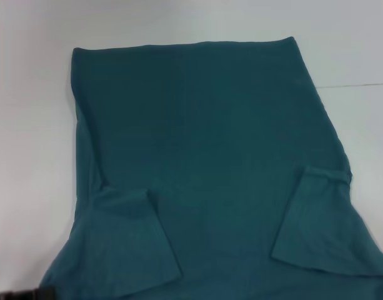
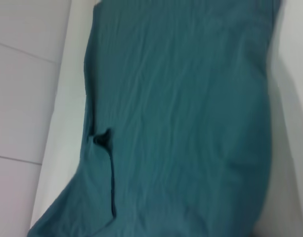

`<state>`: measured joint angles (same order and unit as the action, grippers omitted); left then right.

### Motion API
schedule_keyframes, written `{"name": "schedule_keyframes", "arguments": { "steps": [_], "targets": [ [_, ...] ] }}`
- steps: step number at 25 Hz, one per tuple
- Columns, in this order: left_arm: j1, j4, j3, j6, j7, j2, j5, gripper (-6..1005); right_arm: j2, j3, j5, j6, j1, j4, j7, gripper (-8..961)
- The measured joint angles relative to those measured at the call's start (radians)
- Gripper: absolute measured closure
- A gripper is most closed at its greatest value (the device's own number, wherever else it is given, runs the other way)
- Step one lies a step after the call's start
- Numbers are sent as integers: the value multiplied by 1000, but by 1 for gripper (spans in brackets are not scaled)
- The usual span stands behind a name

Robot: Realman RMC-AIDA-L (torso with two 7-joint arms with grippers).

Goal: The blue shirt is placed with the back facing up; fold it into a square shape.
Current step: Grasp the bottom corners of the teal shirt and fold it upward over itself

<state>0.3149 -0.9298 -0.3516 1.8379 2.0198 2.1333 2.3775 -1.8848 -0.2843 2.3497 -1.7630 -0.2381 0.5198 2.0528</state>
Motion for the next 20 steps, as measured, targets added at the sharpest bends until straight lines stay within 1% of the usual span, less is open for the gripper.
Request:
{"name": "schedule_keyframes", "arguments": {
  "steps": [2,5,9,13,17,20],
  "targets": [
    [17,7,5,-2,2,-4,-14,944,4,12,-3,3,-16,4,3,901],
    [60,30,10,-23,9,-17,-54,945,8,37,-7,19,-60,7,6,901],
    [142,102,28,-95,23,-54,-119,940,19,51,-8,78,-135,8,6,901],
    [221,164,34,-201,31,-82,-188,933,24,57,-22,155,-208,8,3,901],
    [286,198,33,-312,32,-94,-254,926,24,55,-53,244,-273,8,-7,901],
    [323,230,33,-393,31,-99,-294,921,23,52,-61,317,-323,8,-16,901]
  ]
}}
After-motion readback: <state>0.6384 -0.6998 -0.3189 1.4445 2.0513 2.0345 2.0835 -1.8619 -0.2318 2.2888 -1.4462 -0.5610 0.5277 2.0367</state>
